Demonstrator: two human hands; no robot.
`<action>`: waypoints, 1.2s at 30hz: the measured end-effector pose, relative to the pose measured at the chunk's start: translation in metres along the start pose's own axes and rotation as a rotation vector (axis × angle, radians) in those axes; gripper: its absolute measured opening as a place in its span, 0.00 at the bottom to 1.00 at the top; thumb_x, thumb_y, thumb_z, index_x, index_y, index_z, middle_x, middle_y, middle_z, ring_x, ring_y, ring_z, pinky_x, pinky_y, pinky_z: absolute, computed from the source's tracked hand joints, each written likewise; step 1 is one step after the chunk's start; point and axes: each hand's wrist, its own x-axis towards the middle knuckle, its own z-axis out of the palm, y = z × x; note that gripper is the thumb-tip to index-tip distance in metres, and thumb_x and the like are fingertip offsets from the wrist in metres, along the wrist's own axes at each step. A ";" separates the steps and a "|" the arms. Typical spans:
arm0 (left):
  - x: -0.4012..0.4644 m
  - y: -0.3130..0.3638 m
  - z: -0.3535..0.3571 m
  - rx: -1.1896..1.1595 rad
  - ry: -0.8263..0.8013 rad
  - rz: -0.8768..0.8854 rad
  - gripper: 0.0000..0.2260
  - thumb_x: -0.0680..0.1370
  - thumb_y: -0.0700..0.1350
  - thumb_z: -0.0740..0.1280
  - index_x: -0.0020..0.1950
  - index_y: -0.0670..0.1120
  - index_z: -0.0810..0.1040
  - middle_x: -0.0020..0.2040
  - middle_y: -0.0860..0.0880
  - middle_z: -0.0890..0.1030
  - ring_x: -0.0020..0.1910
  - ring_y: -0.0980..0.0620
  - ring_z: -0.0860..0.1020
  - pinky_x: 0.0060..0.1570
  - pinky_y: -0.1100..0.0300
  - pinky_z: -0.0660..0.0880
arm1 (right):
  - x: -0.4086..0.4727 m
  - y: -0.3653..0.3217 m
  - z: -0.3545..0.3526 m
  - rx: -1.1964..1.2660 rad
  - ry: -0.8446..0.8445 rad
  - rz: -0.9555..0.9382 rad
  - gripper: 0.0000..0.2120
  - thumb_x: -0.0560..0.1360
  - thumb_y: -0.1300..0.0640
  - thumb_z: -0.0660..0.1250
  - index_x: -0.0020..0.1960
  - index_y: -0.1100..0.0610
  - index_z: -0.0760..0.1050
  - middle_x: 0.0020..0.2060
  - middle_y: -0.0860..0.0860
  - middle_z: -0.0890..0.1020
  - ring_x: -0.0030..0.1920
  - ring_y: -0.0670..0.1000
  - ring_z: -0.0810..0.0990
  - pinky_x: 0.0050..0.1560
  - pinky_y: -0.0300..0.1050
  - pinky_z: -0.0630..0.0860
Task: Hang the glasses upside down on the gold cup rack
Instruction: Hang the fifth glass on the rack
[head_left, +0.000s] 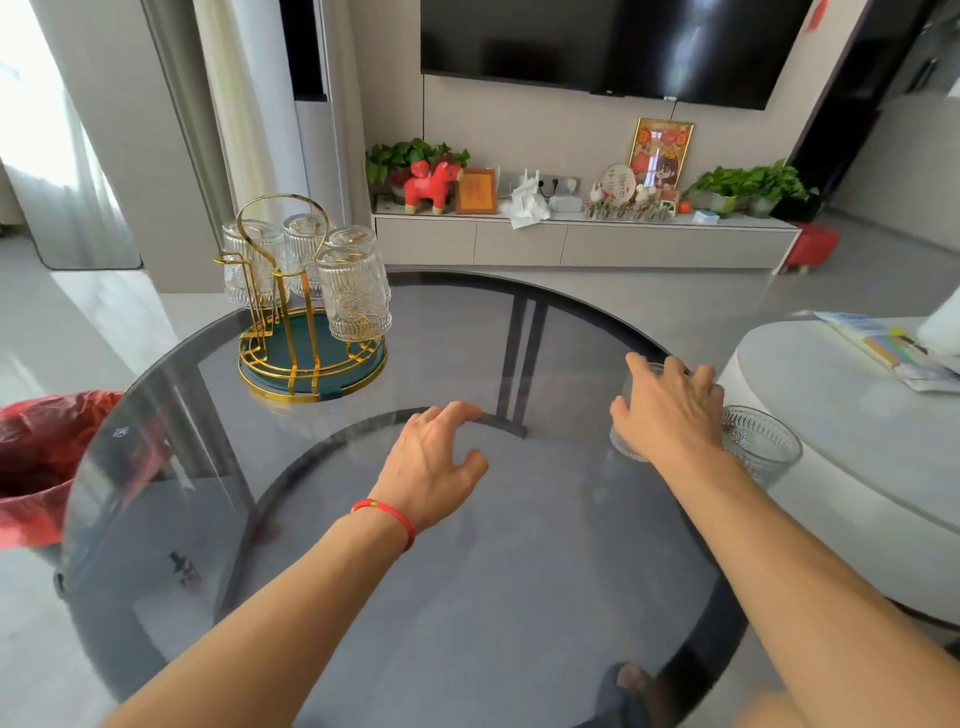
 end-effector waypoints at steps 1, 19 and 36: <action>0.000 0.001 0.000 -0.010 0.006 0.009 0.20 0.77 0.45 0.68 0.69 0.49 0.74 0.65 0.45 0.79 0.65 0.45 0.75 0.64 0.51 0.73 | 0.001 0.000 0.000 0.050 0.003 -0.001 0.27 0.78 0.45 0.66 0.76 0.49 0.69 0.67 0.61 0.75 0.64 0.68 0.71 0.62 0.60 0.73; 0.014 -0.024 -0.049 -1.162 -0.019 -0.501 0.23 0.74 0.50 0.76 0.66 0.45 0.76 0.62 0.39 0.81 0.56 0.37 0.84 0.54 0.45 0.83 | -0.054 -0.089 -0.009 1.425 -0.429 -0.109 0.32 0.60 0.34 0.79 0.58 0.45 0.73 0.57 0.61 0.84 0.56 0.62 0.86 0.59 0.66 0.81; 0.026 -0.114 -0.093 -0.213 0.319 -0.304 0.15 0.82 0.46 0.59 0.58 0.45 0.83 0.57 0.47 0.83 0.57 0.50 0.76 0.63 0.48 0.75 | -0.009 -0.216 -0.073 1.273 -0.367 -0.486 0.39 0.63 0.41 0.79 0.72 0.48 0.74 0.61 0.48 0.85 0.60 0.49 0.85 0.61 0.57 0.83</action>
